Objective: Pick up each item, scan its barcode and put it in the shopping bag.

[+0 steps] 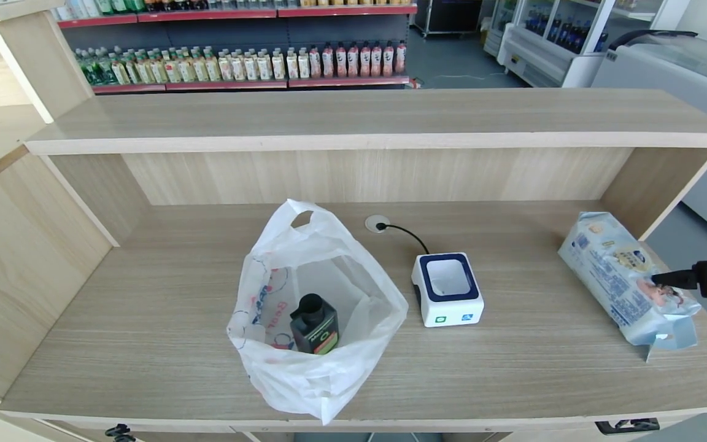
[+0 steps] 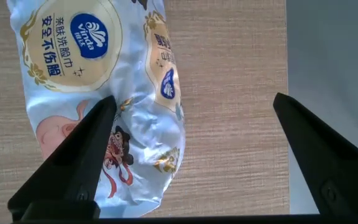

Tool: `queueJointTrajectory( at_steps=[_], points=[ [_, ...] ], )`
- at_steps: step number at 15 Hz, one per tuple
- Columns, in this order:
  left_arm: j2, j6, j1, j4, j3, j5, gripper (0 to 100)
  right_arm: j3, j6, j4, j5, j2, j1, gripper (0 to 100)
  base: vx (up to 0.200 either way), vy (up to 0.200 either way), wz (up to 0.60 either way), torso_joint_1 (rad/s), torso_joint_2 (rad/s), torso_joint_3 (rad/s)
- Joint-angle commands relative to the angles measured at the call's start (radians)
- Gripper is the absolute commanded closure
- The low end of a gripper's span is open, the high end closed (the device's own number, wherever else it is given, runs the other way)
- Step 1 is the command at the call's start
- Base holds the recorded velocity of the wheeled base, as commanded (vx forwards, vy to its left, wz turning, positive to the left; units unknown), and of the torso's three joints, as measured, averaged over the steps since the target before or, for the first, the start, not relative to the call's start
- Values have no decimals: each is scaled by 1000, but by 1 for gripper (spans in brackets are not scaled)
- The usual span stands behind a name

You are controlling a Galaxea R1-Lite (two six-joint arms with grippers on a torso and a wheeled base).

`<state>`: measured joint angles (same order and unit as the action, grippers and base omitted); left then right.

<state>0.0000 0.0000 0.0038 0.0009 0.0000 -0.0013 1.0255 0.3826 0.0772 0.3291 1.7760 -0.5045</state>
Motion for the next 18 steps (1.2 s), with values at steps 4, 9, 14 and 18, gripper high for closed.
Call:
queueJointTrajectory(
  at_steps=[4,9,14,18],
  points=[
    [0,0,1,1,0,0,0,11,-1,64,50,-13,9,0,0,0,0,0,0,0],
    [0,0,1,1,0,1,0,4,-2,58,105,-7,15,0,0,0,0,0,0,0],
    [0,0,1,1,0,1,0,-22,-1,58,156,60,60,0,0,0,0,0,0,0],
    [0,0,1,1,0,1,0,-25,2,65,156,108,93,0,0,0,0,0,0,0]
  ],
)
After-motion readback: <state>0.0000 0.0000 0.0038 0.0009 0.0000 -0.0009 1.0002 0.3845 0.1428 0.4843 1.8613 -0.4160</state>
